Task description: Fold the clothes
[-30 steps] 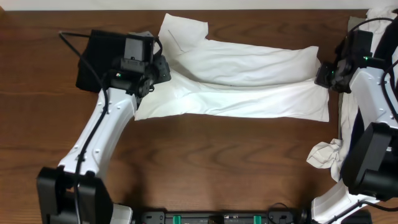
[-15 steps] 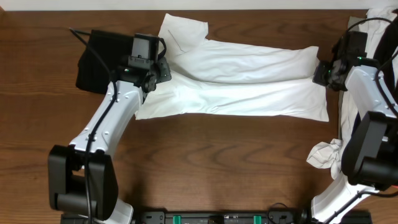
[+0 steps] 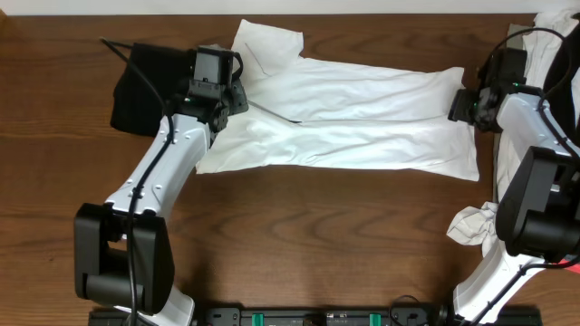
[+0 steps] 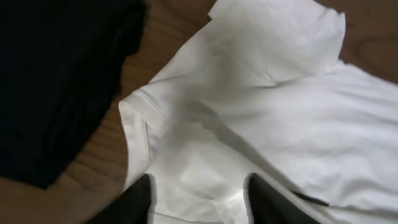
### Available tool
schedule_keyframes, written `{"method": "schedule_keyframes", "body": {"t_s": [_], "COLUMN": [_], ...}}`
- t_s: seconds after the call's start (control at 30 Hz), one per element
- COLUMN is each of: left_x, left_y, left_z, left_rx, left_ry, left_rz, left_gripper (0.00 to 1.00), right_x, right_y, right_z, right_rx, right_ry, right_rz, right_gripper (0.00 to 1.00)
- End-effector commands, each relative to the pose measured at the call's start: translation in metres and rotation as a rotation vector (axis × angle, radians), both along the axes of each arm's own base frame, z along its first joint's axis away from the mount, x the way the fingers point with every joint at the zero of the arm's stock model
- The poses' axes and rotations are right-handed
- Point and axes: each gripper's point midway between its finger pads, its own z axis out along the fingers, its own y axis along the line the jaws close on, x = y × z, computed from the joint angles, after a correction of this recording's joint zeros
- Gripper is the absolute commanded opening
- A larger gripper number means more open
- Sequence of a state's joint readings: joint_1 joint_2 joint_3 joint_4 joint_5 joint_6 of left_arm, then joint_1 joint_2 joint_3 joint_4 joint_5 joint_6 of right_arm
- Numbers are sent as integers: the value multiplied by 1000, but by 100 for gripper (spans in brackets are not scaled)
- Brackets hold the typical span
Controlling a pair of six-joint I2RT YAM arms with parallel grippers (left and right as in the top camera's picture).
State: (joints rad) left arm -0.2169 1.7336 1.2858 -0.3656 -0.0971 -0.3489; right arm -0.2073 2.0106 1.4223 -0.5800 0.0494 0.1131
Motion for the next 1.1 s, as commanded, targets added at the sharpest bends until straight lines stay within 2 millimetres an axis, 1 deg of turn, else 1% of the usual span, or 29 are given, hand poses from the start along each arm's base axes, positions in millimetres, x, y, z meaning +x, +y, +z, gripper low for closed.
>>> {"method": "schedule_keyframes", "body": {"t_s": [0.0,0.03,0.07,0.13,0.17,0.23,0.27,0.37,0.43,0.5,0.53,0.6,0.7,0.77,0.83,0.87,0.9,1.07], "left_x": [11,9,4,-8,-16,-32,-38,-57,-62,-64,-64,-65,-66,-67,-70,-72,-74,-82], "left_y": [5,6,7,10,11,15,17,25,31,39,42,49,55,53,47,43,39,39], "left_z": [35,40,45,48,46,35,30,9,-2,-14,-18,-27,-42,-51,-59,-64,-69,-85], "left_rx": [6,7,6,5,8,27,34,59,68,74,75,77,80,73,44,25,9,11], "left_ry": [-59,-54,-40,-2,28,106,139,253,299,342,355,385,426,454,485,501,520,577], "left_rz": [17,19,24,36,39,40,41,52,63,82,89,106,121,115,99,89,80,80], "left_gripper": [69,73,75,75,74,74,73,64,58,43,39,31,24,20,19,15,15,14], "right_x": [13,11,6,-6,-14,-29,-35,-52,-57,-62,-65,-71,-77,-82,-86,-88,-91,-102], "right_y": [7,8,10,18,22,32,36,49,53,55,56,58,61,63,64,65,65,66], "right_z": [52,61,70,81,84,84,82,68,58,47,41,30,12,2,-8,-12,-18,-35], "right_rx": [-25,-20,-13,23,49,108,133,207,223,227,229,231,232,233,234,234,233,231], "right_ry": [-84,-84,-77,-50,-36,13,37,109,131,149,155,171,181,187,192,193,193,205], "right_rz": [36,38,40,47,42,27,21,9,13,14,15,14,21,23,24,23,23,24], "right_gripper": [74,75,74,70,68,56,51,32,19,5,1,1,1,1,1,1,1,1]}}
